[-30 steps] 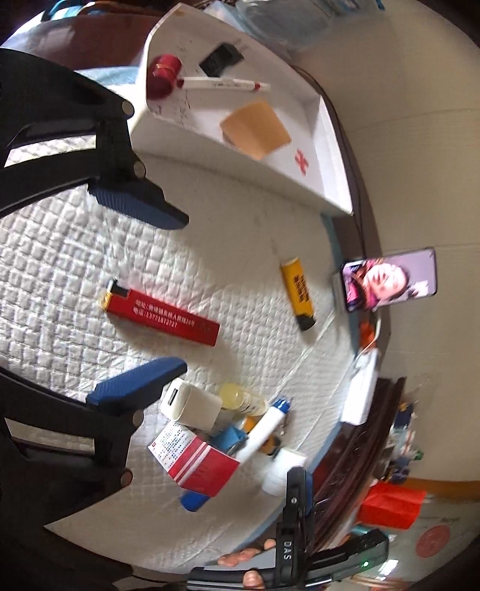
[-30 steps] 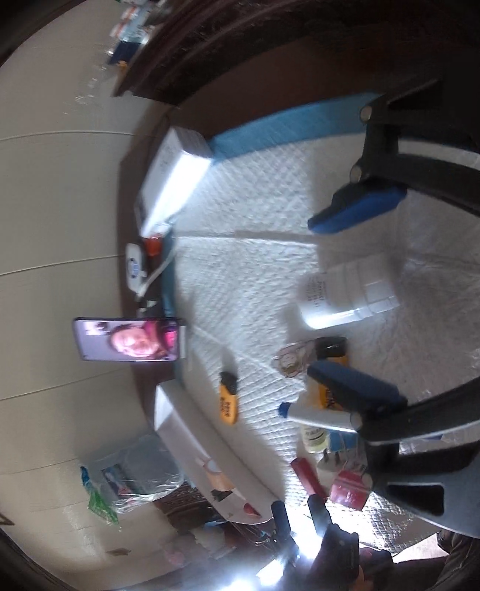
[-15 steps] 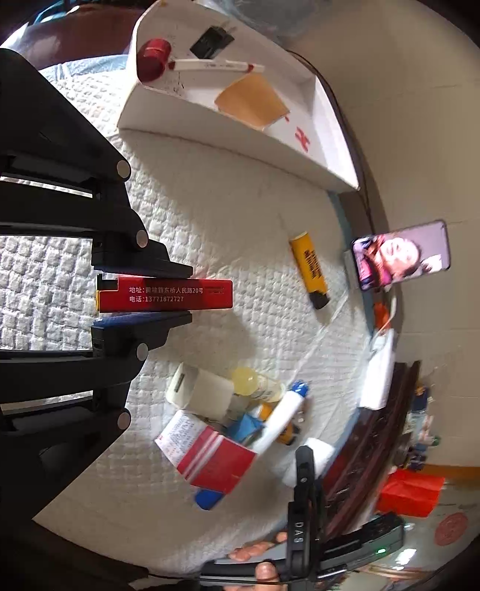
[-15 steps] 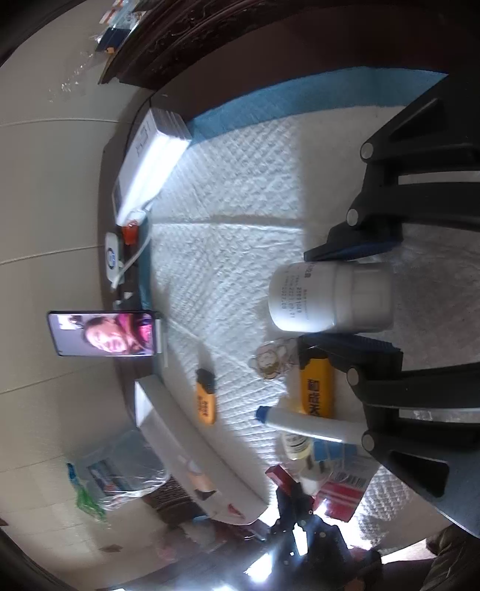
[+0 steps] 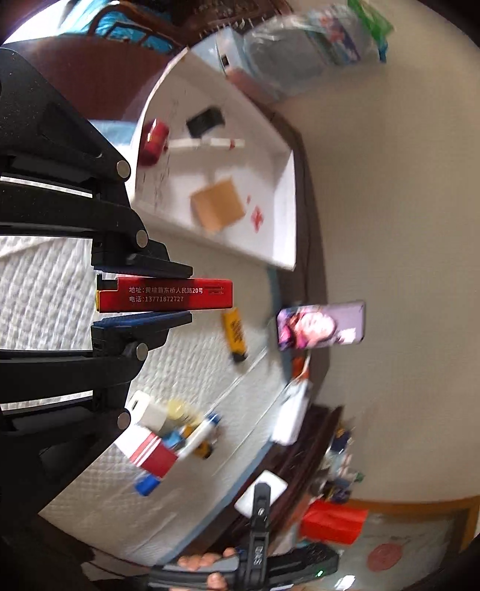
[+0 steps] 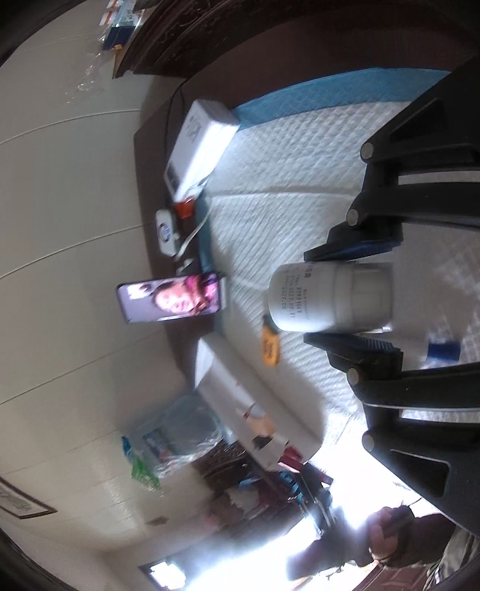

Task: Organize rigid objects
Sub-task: 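Carry the red lighter box and white bottle with both tools over the white tray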

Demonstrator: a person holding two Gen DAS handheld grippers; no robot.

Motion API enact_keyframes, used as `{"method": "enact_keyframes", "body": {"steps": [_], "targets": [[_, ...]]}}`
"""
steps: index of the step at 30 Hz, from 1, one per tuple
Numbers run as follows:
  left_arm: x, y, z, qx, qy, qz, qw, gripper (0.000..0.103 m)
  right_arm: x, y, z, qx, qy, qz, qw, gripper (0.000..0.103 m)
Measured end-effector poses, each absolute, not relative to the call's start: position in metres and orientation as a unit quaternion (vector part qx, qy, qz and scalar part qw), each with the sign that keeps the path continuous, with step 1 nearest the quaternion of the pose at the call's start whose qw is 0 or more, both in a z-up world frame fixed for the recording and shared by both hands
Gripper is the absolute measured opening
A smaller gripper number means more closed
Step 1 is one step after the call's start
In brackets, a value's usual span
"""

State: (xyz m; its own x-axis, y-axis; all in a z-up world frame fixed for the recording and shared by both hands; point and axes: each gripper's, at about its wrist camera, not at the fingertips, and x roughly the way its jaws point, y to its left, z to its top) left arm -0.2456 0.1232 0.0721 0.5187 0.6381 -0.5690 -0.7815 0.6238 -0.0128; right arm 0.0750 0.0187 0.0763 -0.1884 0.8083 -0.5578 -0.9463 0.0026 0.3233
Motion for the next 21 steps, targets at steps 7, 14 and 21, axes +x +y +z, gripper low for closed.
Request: {"method": "enact_keyframes", "body": {"steps": [7,14,21], "targets": [[-0.271,0.131,0.087,-0.135,0.234,0.468,0.841,0.016,0.058,0.027,0.107,-0.092,0.301,0.728,0.609,0.036],[-0.283,0.131,0.089,-0.143,0.218,0.487,0.834,0.017,0.041,0.030,0.122,-0.085,0.281,0.747,0.596,0.036],[-0.293,0.129,0.094,-0.148,0.199,0.501,0.829,0.017,0.024,0.035,0.133,-0.088,0.267,0.764,0.581,0.036]]}}
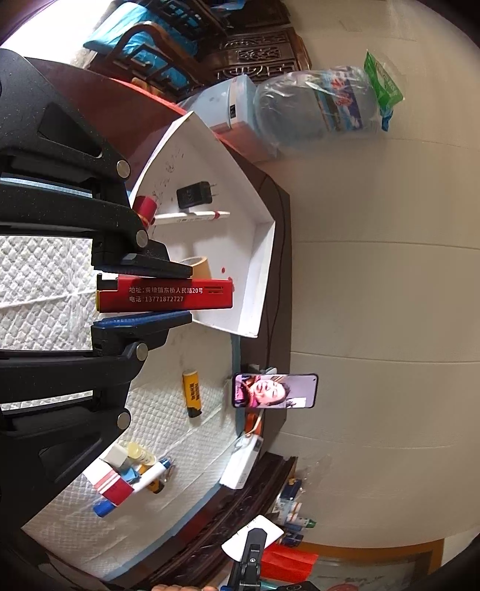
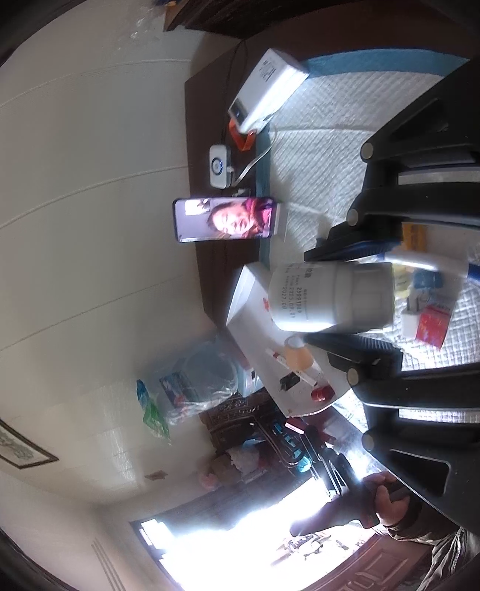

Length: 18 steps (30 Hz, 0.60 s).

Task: Organize rigid objects
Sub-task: 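Carry the red lighter box and white bottle with both tools over the white tray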

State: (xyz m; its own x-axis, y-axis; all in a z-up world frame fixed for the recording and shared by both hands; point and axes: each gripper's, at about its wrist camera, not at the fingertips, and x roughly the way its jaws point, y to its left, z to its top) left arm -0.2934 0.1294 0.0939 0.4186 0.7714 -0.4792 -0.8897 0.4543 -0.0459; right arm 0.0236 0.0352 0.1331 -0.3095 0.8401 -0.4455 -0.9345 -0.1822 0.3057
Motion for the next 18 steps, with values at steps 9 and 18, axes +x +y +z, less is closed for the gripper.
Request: {"method": "enact_keyframes", "body": {"steps": [9,18], "targets": [[-0.324,0.127,0.105,-0.157,0.164,0.526,0.819,0.017,0.000,0.049,0.145,-0.091,0.255,0.788,0.553,0.036],[-0.355,0.129,0.117,-0.159,0.137,0.556,0.804,0.017,-0.016,0.060,0.157,-0.094,0.248,0.801,0.537,0.036]]}}
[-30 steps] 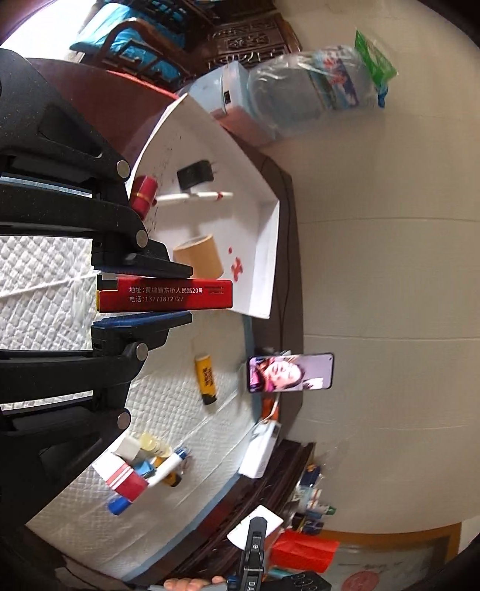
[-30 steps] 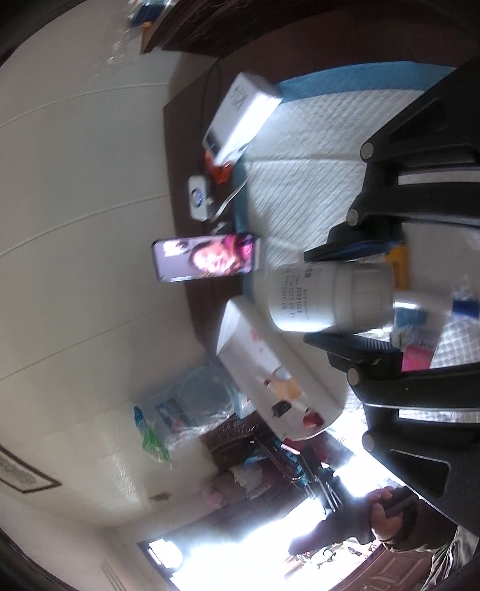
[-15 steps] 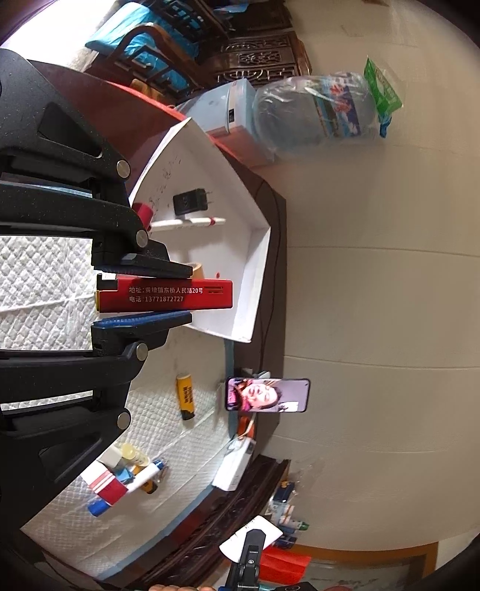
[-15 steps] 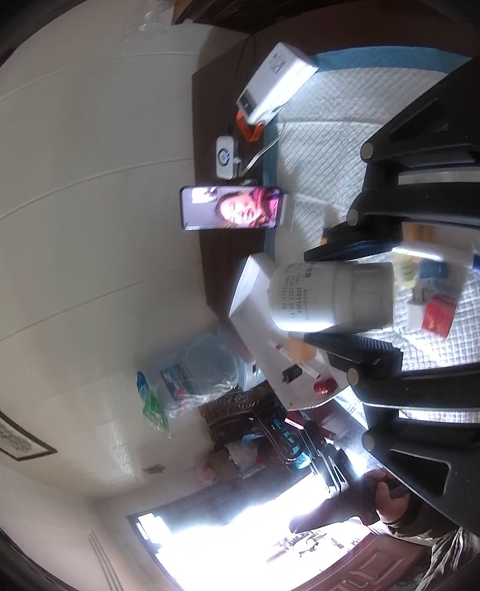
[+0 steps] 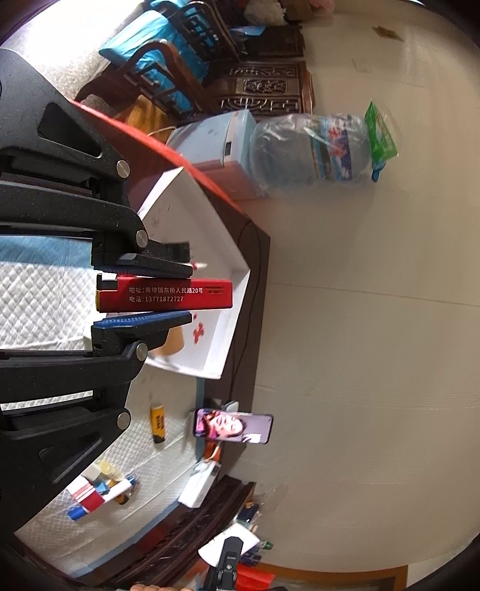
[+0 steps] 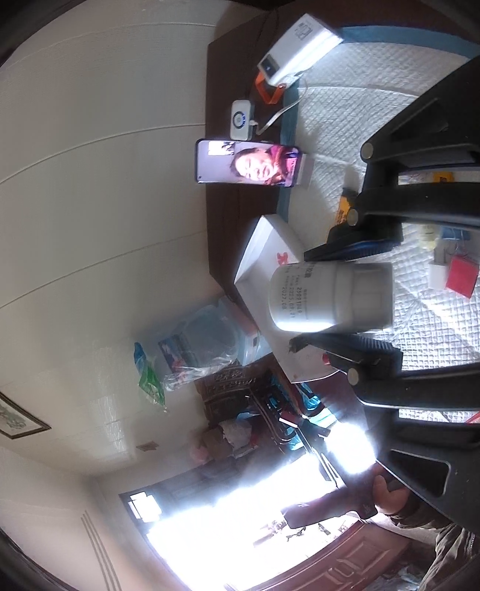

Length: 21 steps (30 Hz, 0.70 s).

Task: Organize rigid objects
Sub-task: 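Carry the red lighter box and white bottle with both tools over the white tray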

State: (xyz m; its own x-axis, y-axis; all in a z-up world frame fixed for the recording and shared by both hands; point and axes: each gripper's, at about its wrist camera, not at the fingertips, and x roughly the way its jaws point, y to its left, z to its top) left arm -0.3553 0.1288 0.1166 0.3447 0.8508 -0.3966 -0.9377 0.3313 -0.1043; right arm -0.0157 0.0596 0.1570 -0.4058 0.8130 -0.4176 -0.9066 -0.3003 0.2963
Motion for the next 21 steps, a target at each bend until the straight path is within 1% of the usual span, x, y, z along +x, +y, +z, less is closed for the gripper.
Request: {"method": "enact_keyframes", "body": {"steps": [8,13,18,21], "targets": [[-0.382,0.137,0.127,-0.161,0.110,0.580,0.791,0.017,-0.023,0.071,0.169,-0.103,0.245,0.804,0.532,0.036],[-0.391,0.158,0.122,-0.207,0.092,0.563,0.795,0.017,-0.036,0.094,0.175,-0.116,0.243,0.807,0.525,0.036],[-0.377,0.177,0.121,-0.209,0.099,0.553,0.800,0.017,-0.050,0.131,0.169,-0.121,0.272,0.806,0.512,0.036],[-0.365,0.199,0.126,-0.214,0.104,0.549,0.801,0.017,-0.057,0.156,0.163,-0.120,0.304,0.804,0.498,0.036]]}}
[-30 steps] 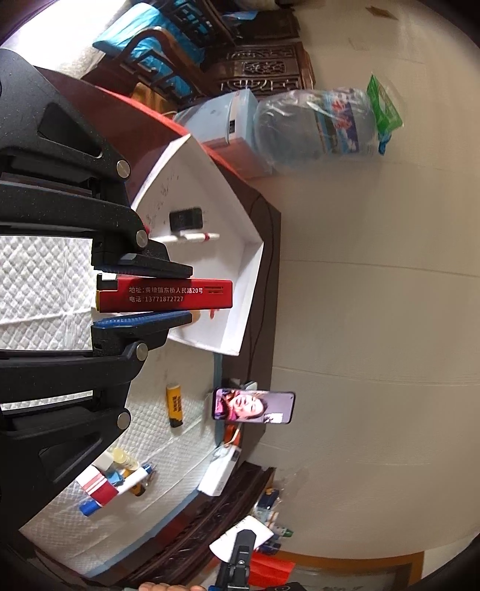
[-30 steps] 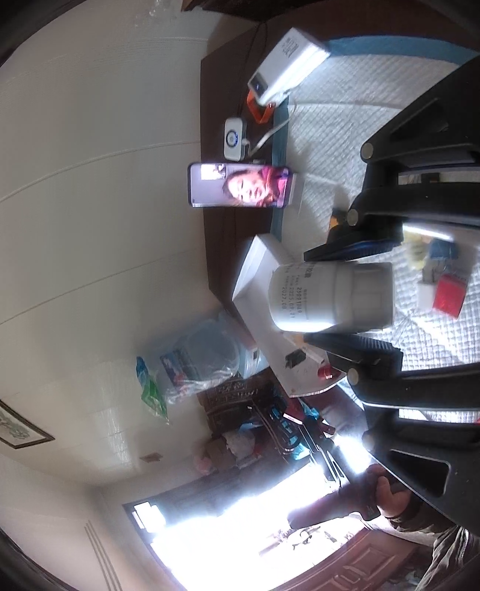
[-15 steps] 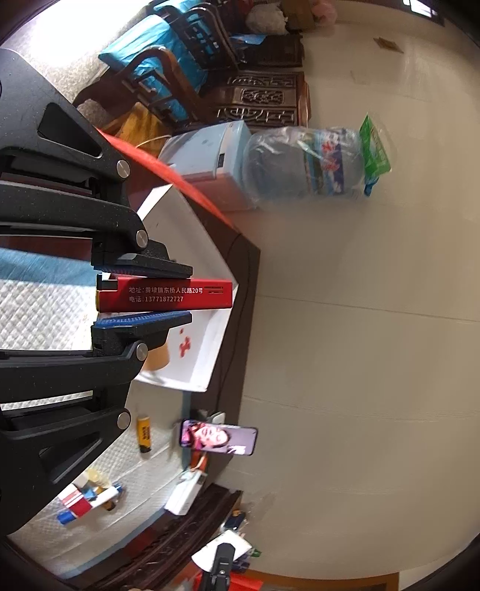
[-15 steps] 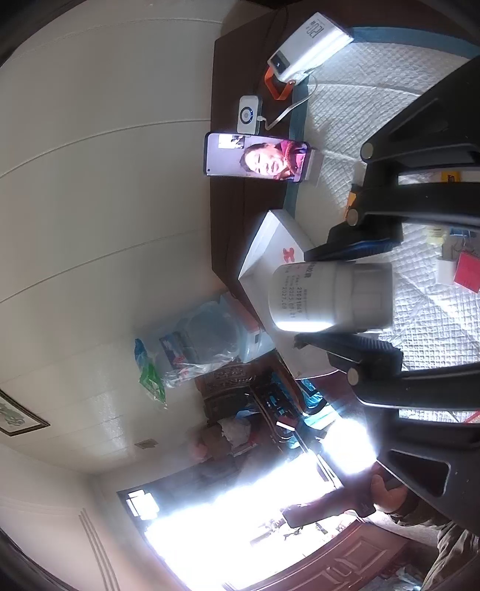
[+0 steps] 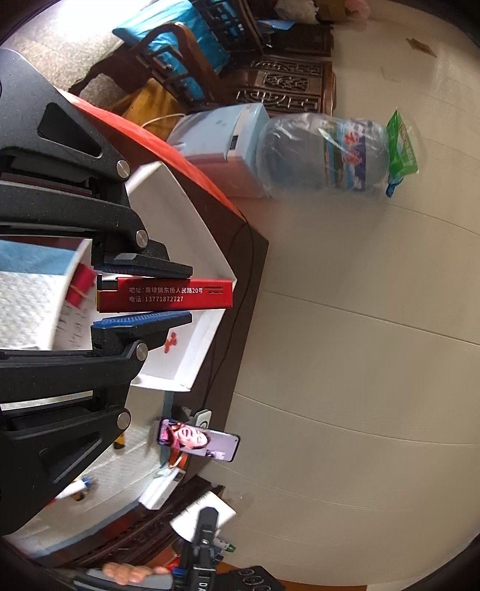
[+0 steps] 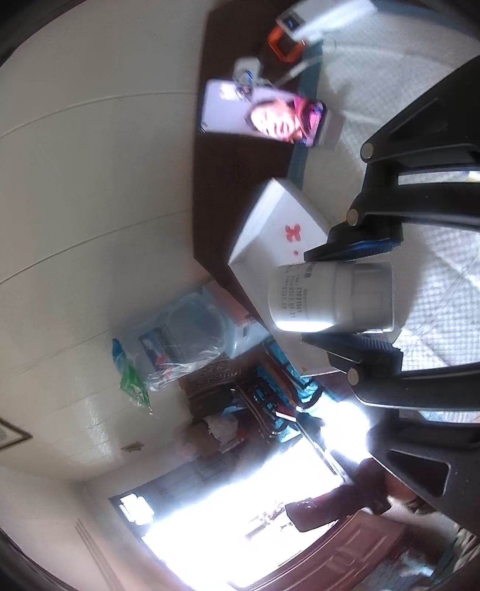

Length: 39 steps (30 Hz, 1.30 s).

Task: Organize rigid objects
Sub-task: 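Carry the red lighter box and white bottle with both tools over the white tray, then open the left tool to drop the lighter box while the right tool drops the bottle, then move both open tools back over the remaining items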

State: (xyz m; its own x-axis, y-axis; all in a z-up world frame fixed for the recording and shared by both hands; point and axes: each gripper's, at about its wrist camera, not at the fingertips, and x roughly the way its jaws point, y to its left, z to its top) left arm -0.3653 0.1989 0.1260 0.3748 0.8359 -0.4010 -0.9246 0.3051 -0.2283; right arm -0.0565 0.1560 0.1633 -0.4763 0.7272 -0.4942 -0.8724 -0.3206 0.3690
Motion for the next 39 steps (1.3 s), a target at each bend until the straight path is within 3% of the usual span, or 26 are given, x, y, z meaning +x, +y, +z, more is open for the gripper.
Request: {"method": "enact_keyframes", "body": {"steps": [5,10,17,23,25,26,27,28,29,30,39], "targets": [[-0.333,0.259,0.120,-0.240,0.130,0.557,0.784,0.017,-0.068,0.206,0.149,-0.102,0.361,0.790,0.485,0.036],[-0.299,0.311,0.079,-0.271,0.202,0.559,0.757,0.017,-0.087,0.260,0.109,-0.135,0.411,0.755,0.494,0.036],[-0.286,0.326,0.044,-0.302,0.223,0.547,0.748,0.017,-0.090,0.305,0.050,-0.159,0.466,0.710,0.504,0.036],[-0.277,0.327,0.041,-0.283,0.234,0.548,0.751,0.017,-0.083,0.307,0.038,-0.149,0.488,0.700,0.500,0.036],[-0.277,0.329,0.040,-0.288,0.237,0.549,0.748,0.017,-0.078,0.305,0.036,-0.133,0.499,0.697,0.498,0.044],[-0.277,0.328,0.039,-0.290,0.237,0.554,0.743,0.020,-0.075,0.303,0.036,-0.120,0.506,0.701,0.489,0.055],[-0.278,0.328,0.040,-0.288,0.235,0.560,0.740,0.037,-0.074,0.303,0.038,-0.110,0.508,0.706,0.480,0.072],[-0.279,0.325,0.043,-0.283,0.226,0.568,0.739,0.074,-0.073,0.301,0.042,-0.099,0.506,0.714,0.473,0.084],[-0.280,0.323,0.045,-0.283,0.220,0.569,0.740,0.090,-0.073,0.298,0.047,-0.093,0.500,0.720,0.472,0.103],[-0.283,0.320,0.049,-0.283,0.210,0.573,0.740,0.103,-0.072,0.291,0.055,-0.088,0.490,0.722,0.481,0.103],[-0.310,0.258,0.121,-0.236,0.076,0.597,0.763,0.103,-0.045,0.206,0.134,-0.019,0.392,0.789,0.473,0.103]]}}
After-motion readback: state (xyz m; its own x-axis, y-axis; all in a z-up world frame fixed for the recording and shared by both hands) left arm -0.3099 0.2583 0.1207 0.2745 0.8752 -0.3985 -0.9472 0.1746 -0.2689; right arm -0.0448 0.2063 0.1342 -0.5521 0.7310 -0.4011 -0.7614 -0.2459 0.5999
